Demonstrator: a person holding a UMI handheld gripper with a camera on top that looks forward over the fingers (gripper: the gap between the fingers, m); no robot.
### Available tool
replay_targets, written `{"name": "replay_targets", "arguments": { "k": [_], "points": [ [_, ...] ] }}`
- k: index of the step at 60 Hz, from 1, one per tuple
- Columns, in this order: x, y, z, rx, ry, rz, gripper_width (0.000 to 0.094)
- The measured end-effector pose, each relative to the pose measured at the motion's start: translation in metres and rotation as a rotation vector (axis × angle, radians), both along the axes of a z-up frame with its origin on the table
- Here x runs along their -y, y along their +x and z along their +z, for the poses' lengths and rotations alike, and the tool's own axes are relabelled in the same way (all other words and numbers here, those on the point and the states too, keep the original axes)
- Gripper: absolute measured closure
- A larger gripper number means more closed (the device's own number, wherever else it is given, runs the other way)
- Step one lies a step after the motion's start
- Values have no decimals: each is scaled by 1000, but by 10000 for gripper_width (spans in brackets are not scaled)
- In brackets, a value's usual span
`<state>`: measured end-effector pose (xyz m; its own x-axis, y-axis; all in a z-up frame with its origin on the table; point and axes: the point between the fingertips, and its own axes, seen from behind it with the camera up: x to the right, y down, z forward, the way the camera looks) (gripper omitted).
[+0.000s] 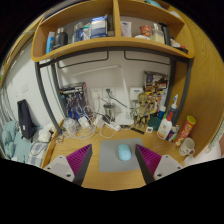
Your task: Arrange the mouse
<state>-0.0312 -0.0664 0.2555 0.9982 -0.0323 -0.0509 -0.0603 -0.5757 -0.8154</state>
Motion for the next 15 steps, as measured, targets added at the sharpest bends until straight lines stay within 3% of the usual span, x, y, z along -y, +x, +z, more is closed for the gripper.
{"name": "replay_targets", "arguments": {
  "k": [15],
  "points": [
    [15, 3, -3, 21, -3, 29, 66]
  ]
}}
